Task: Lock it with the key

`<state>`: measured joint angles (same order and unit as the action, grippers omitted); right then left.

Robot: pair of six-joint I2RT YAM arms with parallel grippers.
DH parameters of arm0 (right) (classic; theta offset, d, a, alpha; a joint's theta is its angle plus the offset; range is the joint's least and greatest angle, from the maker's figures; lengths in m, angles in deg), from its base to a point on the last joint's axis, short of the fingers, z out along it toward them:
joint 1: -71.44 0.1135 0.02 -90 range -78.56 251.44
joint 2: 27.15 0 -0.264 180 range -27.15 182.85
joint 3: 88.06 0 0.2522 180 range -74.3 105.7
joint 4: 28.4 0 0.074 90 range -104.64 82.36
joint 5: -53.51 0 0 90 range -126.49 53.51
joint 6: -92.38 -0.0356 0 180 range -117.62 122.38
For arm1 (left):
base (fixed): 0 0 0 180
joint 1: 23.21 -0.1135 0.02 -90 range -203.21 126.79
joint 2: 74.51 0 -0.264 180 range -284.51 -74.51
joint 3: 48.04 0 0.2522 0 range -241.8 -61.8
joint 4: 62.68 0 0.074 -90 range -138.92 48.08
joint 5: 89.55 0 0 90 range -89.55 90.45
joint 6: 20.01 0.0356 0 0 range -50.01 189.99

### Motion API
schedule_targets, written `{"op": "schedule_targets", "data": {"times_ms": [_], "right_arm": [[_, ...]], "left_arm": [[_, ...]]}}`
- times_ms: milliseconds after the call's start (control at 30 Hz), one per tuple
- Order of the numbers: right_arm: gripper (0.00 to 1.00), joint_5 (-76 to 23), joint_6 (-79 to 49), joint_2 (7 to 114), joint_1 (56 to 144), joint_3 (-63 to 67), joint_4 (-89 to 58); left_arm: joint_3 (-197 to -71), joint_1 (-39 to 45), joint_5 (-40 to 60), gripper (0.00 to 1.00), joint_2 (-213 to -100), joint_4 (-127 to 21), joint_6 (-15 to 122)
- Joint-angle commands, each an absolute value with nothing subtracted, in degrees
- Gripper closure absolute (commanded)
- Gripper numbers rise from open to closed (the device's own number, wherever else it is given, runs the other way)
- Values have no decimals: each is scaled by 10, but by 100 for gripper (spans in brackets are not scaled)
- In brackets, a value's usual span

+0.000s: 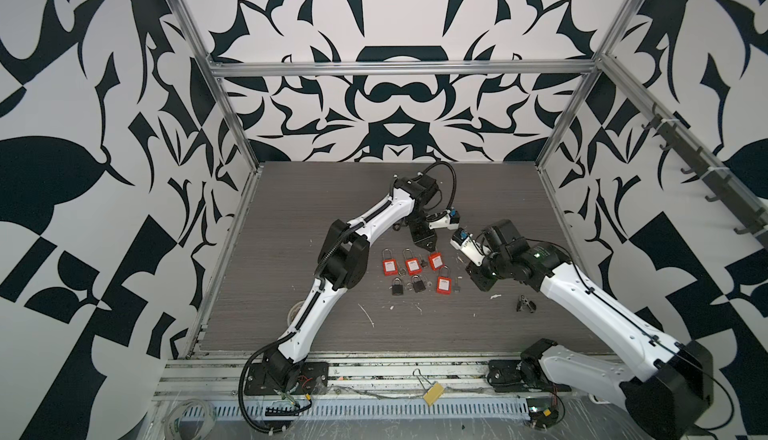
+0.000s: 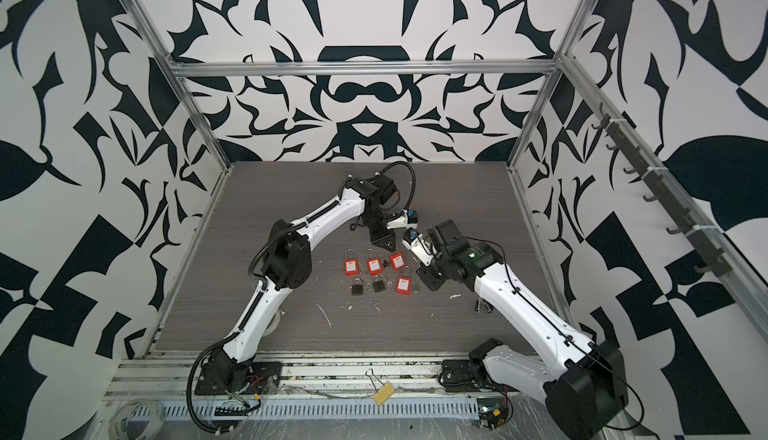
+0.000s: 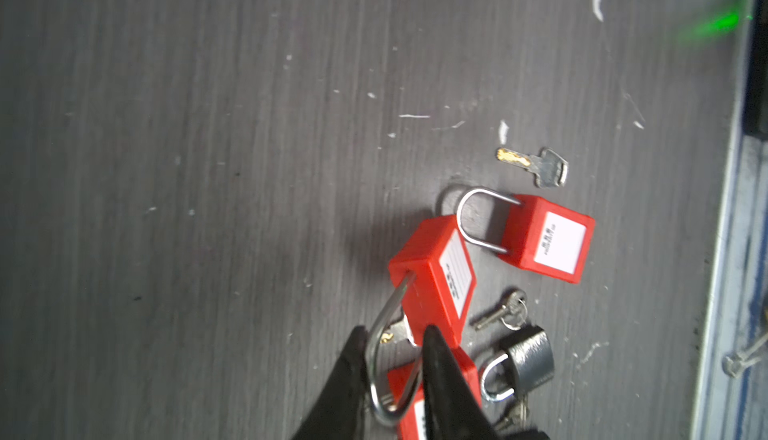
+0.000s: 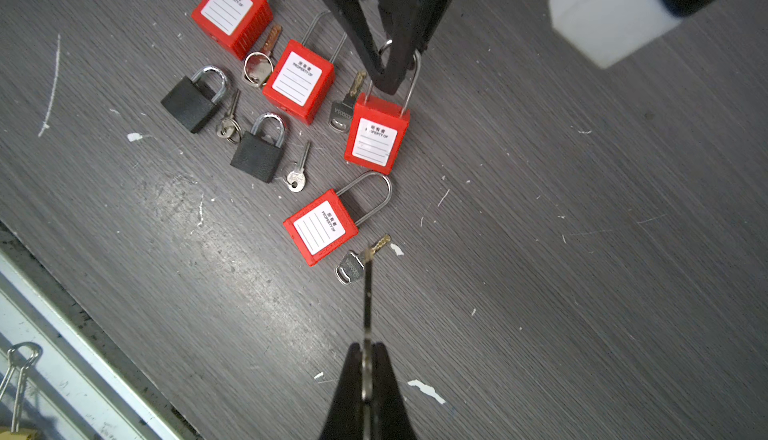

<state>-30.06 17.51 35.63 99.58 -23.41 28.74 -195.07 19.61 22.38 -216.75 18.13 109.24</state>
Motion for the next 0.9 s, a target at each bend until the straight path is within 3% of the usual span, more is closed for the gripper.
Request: {"op": "schedule_targets", "data": {"times_ms": [0, 200, 433, 667, 867], "right_arm": [[100, -295, 164, 353, 995, -235, 268], [100, -290, 134, 367, 995, -222, 261], [100, -277, 98, 379, 995, -202, 263], [100, -244, 12, 461, 994, -162, 249], [100, -227, -20, 596, 967, -100, 248]], "left_arm": [[-1967, 204, 194, 72, -2179, 166, 1085], [-1960, 206, 185, 52, -2162, 77, 1060], [-1927, 186, 173, 48, -2103, -16, 1010], [-1748, 85, 242, 44, -1958, -178, 885], [-1504, 25, 277, 44, -1782, -282, 844]]}}
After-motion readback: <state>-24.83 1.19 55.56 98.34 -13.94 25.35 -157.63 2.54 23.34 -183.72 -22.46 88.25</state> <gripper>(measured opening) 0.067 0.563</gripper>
